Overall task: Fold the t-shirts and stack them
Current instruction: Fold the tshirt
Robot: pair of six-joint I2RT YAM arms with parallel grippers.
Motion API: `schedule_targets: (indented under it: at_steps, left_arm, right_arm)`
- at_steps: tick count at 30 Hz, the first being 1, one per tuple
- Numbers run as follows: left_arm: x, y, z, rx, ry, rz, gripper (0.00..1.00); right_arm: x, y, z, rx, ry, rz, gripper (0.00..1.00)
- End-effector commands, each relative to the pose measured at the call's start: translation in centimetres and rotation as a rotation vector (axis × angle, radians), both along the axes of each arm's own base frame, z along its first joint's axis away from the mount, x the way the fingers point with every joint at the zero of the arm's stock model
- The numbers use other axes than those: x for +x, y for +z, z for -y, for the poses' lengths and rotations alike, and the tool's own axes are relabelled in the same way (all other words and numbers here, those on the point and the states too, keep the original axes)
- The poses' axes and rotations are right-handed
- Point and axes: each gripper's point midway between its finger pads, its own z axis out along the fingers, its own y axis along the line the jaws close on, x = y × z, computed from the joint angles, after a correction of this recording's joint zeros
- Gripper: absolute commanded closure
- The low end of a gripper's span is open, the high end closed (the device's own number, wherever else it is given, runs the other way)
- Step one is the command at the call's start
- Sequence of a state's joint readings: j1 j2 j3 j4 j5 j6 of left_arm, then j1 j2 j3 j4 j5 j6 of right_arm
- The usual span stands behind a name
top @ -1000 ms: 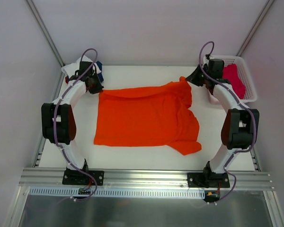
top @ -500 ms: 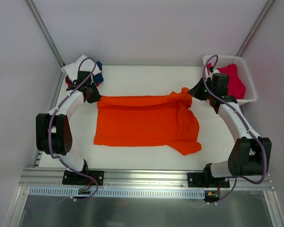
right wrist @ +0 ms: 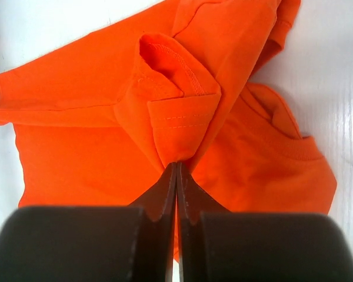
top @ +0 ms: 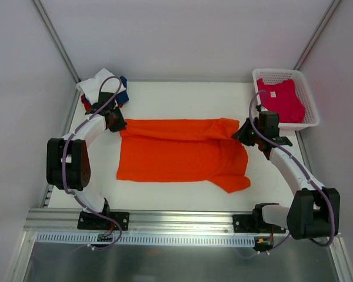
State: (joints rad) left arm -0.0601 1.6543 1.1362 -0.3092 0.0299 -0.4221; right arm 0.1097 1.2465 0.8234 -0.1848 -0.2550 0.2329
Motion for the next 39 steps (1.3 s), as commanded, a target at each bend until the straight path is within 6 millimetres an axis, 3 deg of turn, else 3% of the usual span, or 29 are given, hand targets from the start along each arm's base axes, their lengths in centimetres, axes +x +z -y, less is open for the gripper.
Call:
schedule_targets:
  at_steps: [1,13,22,29,35,39]
  left_arm:
    - [0.0,-1.1,0.1,0.023,-0.004,-0.013,1.00]
    - [-0.7,-3.1,0.1,0.022,-0.004,-0.063,1.00]
    - [-1.1,-3.4,0.1,0.020,-0.002,-0.072,0.69]
    - [-1.0,-1.7,0.4,0.002,-0.010,-0.027,0.50]
    - [-0.1,0.7,0.7,-0.013,-0.019,0.035,0.45]
    - [0.4,1.1,1.2,-0.035,-0.032,0.043,0.45]
  right_arm:
    - [-1.0,0.8,0.2,0.004,-0.038,0.030,1.00]
    - [-4.0,-1.7,0.1,-0.004,-0.052,-0.032,1.00]
    - [-5.6,-3.2,0.0,-0.020,-0.062,-0.064,1.00]
    - [-6.4,-4.0,0.2,-0.029,-0.066,-0.081,1.00]
    - [-7.1,-5.1,0.4,-0.042,-0.067,-0.106,1.00]
    - [-7.8,-6.0,0.4,-0.049,-0.064,-0.129,1.00]
